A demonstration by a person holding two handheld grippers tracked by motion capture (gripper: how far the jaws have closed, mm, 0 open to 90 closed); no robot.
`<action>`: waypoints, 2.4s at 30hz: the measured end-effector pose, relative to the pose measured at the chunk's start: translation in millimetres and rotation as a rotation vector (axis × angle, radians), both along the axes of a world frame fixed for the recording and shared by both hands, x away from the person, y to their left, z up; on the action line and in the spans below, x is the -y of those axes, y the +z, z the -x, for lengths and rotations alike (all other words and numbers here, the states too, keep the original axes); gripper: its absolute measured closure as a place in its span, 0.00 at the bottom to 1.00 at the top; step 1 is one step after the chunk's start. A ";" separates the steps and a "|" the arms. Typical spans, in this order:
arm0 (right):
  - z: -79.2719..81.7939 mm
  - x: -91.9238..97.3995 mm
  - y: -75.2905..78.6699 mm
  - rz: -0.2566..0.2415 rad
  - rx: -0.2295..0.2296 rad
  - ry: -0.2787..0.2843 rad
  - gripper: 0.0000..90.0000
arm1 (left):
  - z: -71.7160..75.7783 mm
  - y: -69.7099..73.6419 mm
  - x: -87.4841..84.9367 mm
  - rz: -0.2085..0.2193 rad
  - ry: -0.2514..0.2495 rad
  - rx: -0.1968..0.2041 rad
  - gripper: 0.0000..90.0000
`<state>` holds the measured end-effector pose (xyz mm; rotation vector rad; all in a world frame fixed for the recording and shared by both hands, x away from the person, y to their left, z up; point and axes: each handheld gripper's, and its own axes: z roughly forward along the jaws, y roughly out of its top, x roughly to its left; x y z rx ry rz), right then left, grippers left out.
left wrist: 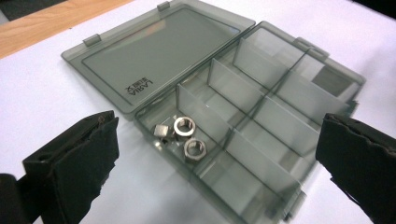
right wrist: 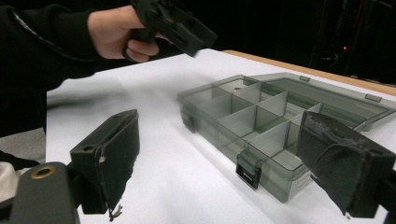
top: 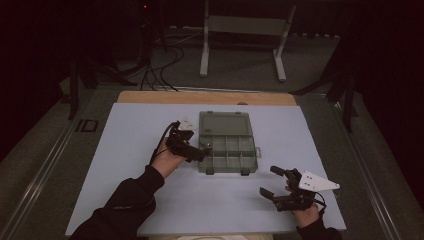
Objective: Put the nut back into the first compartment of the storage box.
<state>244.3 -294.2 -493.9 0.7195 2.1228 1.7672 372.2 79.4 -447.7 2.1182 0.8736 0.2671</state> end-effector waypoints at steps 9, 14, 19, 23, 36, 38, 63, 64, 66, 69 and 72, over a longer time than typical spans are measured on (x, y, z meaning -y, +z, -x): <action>0.0 0.0 0.2 0.002 0.003 -0.002 0.15 | 38.6 3.1 -41.8 0.087 -0.021 0.029 0.00; 0.0 -0.2 0.1 0.004 0.000 -0.003 0.15 | 54.1 3.3 -58.2 0.142 -0.037 0.058 0.00; -0.4 -0.9 -0.3 0.006 0.001 -0.004 0.15 | 71.5 2.7 -69.9 0.148 -0.060 0.084 0.00; -0.4 -1.0 -0.3 0.009 0.001 -0.005 0.15 | 82.8 -1.8 -75.5 0.162 -0.084 0.077 0.00; -0.5 -0.9 -0.4 0.012 0.002 -0.007 0.15 | 110.7 -19.9 -85.6 0.198 -0.140 0.065 0.00; -0.4 -0.9 -0.4 0.012 0.003 -0.007 0.15 | 117.4 -26.0 -91.0 0.212 -0.139 0.066 0.00; -0.4 -1.5 -0.6 0.017 0.003 -0.006 0.15 | 146.9 -60.7 -139.9 0.226 -0.060 0.094 0.00; -0.4 -1.7 -0.6 0.018 0.003 -0.006 0.15 | 147.4 -61.5 -142.3 0.228 -0.055 0.094 0.00; -0.3 -2.0 -0.5 0.019 0.003 -0.005 0.15 | 148.1 -62.4 -145.7 0.227 -0.046 0.095 0.00; -0.4 -1.9 -0.6 0.018 0.002 -0.006 0.15 | 148.1 -63.4 -148.8 0.229 -0.040 0.103 0.00; -0.2 -1.4 -0.4 0.018 0.004 -0.007 0.15 | 146.4 -67.2 -154.3 0.239 -0.013 0.104 0.00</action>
